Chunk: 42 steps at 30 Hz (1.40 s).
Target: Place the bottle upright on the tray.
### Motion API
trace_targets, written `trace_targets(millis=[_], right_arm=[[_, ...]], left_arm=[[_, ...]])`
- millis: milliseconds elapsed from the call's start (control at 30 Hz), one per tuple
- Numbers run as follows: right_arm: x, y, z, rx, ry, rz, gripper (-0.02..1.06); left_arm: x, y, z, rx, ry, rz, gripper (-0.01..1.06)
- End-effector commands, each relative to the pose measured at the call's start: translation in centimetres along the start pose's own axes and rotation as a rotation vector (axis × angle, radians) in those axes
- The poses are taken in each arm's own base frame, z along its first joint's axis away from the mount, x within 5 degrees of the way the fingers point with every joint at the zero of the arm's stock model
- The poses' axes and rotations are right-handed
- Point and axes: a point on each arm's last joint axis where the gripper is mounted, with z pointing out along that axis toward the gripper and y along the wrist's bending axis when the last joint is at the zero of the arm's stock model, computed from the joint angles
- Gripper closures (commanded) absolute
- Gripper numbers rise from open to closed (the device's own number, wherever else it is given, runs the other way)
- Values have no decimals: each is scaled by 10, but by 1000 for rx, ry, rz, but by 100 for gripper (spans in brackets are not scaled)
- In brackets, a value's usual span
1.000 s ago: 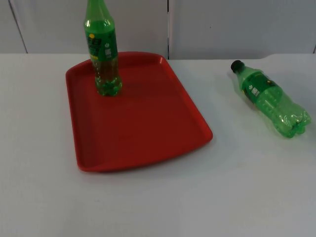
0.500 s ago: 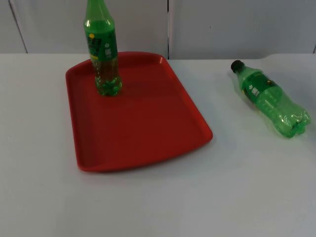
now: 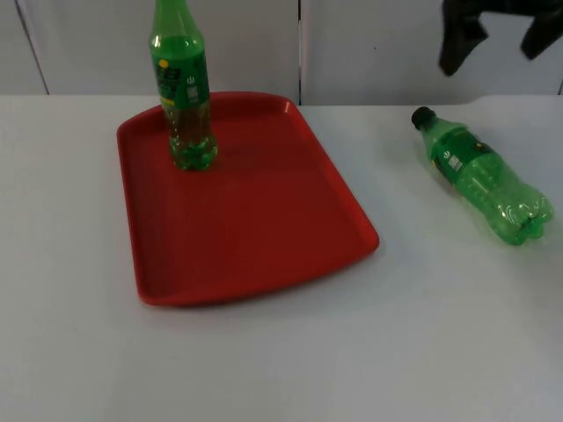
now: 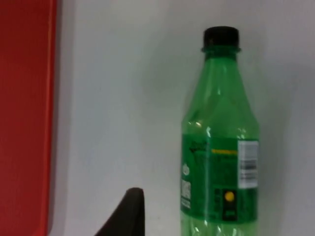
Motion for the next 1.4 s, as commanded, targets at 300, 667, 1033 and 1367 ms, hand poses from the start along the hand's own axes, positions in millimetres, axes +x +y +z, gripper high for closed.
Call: trace_targets(millis=[300, 667, 1033, 1367], right_arm=[[2, 4, 67, 30, 83, 12, 4], [21, -6, 116, 26, 180, 50, 4], [20, -15, 123, 30, 143, 50, 4], [18, -14, 124, 12, 115, 49, 5]], left_arm=[[1, -1, 0, 11, -3, 0, 13], [1, 0, 0, 10, -3, 1, 13], [1, 0, 0, 6, -3, 3, 13], [1, 0, 0, 6, -3, 3, 13]])
